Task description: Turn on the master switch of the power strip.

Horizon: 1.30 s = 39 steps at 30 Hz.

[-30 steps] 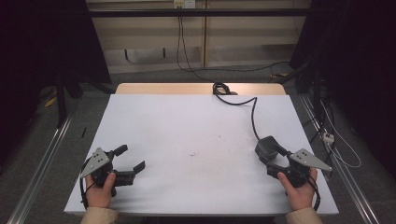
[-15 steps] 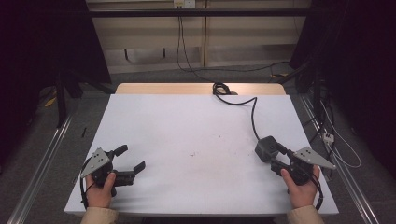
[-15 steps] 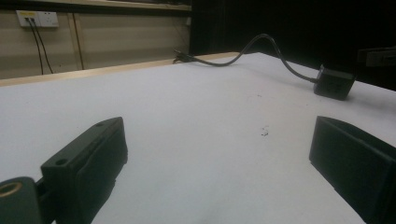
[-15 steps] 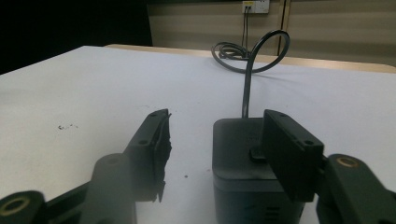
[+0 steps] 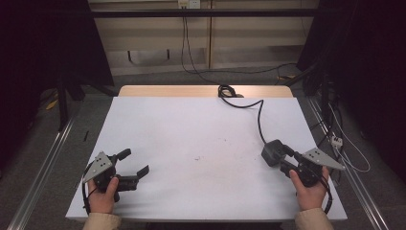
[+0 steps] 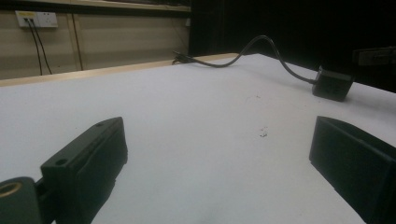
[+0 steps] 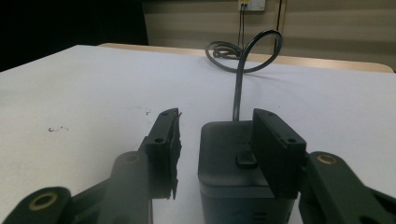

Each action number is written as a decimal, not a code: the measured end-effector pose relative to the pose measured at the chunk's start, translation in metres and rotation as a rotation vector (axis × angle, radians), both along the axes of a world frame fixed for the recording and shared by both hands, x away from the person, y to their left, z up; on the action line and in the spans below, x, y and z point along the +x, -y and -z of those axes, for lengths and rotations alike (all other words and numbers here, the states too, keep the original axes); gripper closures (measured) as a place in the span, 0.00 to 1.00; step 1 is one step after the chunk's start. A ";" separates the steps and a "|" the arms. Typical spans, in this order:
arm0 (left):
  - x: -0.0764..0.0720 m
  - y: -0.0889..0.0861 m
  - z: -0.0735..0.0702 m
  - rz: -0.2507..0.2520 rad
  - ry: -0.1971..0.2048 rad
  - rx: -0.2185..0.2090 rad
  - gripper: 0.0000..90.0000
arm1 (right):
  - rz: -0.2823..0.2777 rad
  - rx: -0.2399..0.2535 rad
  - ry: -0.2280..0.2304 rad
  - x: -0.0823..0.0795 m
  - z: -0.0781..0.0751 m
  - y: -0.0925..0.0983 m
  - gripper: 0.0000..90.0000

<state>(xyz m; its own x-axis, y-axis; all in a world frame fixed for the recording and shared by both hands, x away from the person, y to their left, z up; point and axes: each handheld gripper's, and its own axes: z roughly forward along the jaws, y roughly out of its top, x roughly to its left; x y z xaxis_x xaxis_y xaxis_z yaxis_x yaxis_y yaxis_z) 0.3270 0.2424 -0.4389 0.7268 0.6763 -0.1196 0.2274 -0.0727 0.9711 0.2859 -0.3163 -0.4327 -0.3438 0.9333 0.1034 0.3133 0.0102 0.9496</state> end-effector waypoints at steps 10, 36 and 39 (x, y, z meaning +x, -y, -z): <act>0.000 0.000 0.000 0.002 0.001 0.002 0.04 | 0.006 0.006 -0.009 0.005 -0.001 0.004 0.70; 0.000 0.000 0.000 0.008 0.001 0.001 0.04 | 0.047 0.025 -0.047 0.014 0.000 0.012 0.81; 0.000 0.000 0.000 0.009 0.001 -0.001 0.04 | 0.044 0.020 -0.052 0.014 0.000 0.012 0.84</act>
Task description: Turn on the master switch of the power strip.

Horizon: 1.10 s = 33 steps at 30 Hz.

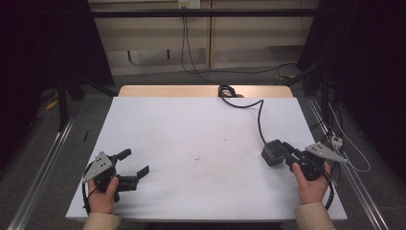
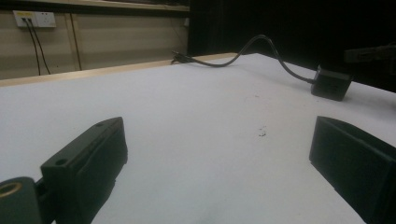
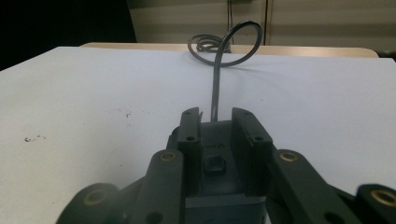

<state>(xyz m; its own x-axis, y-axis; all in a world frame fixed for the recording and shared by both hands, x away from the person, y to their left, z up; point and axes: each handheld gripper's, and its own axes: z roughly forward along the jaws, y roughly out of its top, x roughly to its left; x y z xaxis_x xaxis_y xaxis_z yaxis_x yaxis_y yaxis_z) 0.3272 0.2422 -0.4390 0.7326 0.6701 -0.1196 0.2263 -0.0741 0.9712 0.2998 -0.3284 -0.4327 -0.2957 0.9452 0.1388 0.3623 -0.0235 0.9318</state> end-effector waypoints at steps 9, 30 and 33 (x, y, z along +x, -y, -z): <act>0.000 0.000 0.000 0.000 -0.001 0.000 0.04 | -0.005 -0.021 -0.017 0.001 0.000 -0.001 0.92; 0.000 0.000 0.000 0.001 0.002 -0.001 0.04 | -0.015 -0.047 -0.040 0.002 0.000 -0.002 1.00; 0.000 0.000 0.000 0.002 0.002 0.001 0.04 | -0.012 -0.050 -0.043 0.002 0.001 -0.001 1.00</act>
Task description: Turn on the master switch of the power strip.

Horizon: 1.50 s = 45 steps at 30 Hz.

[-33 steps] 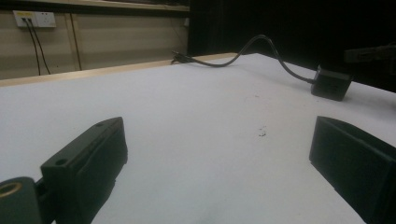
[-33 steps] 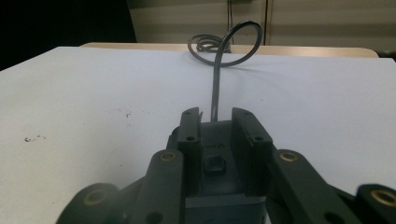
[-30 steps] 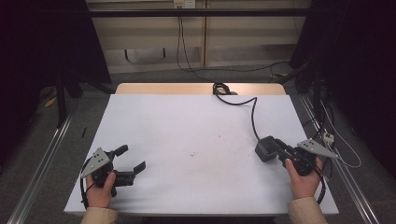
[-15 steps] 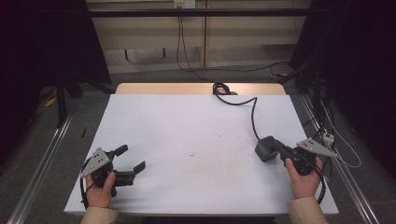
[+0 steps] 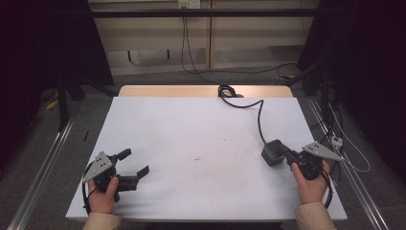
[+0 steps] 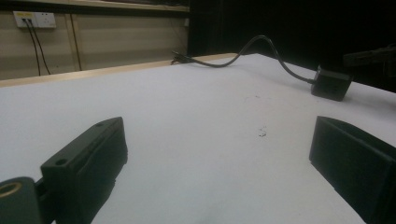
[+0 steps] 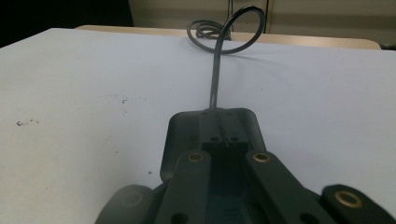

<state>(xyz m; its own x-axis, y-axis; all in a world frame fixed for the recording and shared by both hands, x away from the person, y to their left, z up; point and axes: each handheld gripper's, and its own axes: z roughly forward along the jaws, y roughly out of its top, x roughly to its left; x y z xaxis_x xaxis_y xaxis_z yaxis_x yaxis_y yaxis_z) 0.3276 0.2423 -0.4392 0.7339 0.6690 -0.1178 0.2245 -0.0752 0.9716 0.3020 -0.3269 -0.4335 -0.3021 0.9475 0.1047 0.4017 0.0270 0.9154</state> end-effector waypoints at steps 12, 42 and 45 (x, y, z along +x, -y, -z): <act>0.000 0.000 0.000 0.001 0.000 -0.001 0.04 | 0.000 -0.011 -0.003 0.001 0.001 0.000 1.00; 0.000 0.000 0.000 0.004 0.001 0.002 0.04 | 0.007 -0.010 0.003 0.001 0.004 -0.002 1.00; -0.001 0.000 -0.001 0.003 0.001 0.000 0.04 | 0.009 -0.015 0.002 0.001 0.004 -0.002 1.00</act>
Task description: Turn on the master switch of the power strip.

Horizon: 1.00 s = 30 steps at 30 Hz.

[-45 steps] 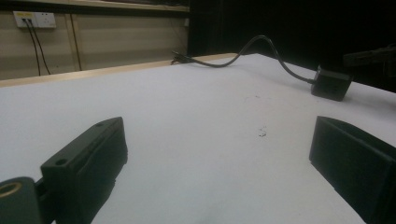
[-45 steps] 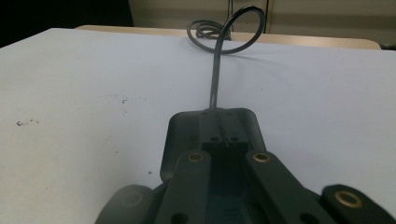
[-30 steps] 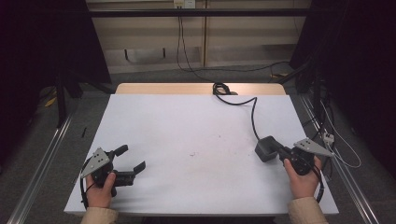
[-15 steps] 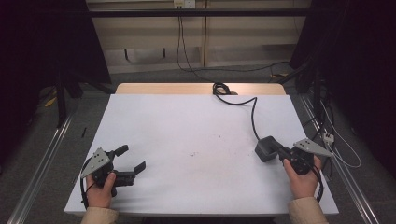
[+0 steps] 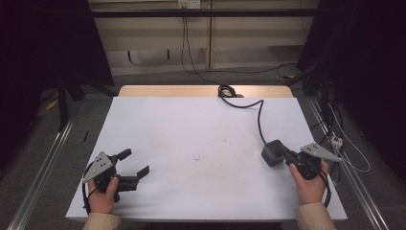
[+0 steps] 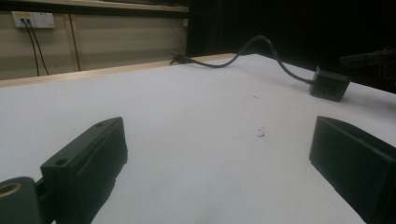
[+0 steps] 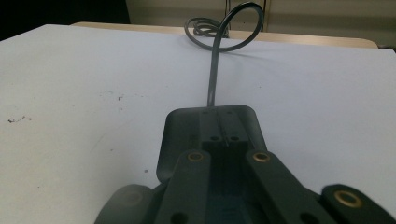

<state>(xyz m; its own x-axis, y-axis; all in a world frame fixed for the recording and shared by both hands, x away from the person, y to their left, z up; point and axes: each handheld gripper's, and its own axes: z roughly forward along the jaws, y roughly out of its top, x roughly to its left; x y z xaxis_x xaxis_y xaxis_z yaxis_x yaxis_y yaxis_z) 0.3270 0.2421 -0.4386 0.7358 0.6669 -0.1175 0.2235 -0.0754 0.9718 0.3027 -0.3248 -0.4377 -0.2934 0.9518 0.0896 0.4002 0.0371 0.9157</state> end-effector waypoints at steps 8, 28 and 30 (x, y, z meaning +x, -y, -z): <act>0.000 0.000 0.000 -0.001 0.000 -0.003 0.04 | 0.003 -0.009 -0.003 0.000 0.000 -0.001 1.00; 0.000 0.000 0.000 0.000 0.000 -0.004 0.04 | 0.017 -0.034 -0.005 -0.001 -0.001 -0.004 1.00; 0.000 0.000 0.000 0.000 0.000 -0.004 0.04 | 0.017 -0.038 -0.005 -0.001 -0.001 -0.004 1.00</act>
<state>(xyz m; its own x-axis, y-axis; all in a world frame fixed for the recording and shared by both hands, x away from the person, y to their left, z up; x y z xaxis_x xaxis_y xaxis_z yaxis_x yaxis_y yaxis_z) 0.3266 0.2419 -0.4386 0.7355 0.6667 -0.1202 0.2235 -0.0713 0.9721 0.3020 -0.3205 -0.4369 -0.2771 0.9593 0.0550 0.4057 0.0649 0.9117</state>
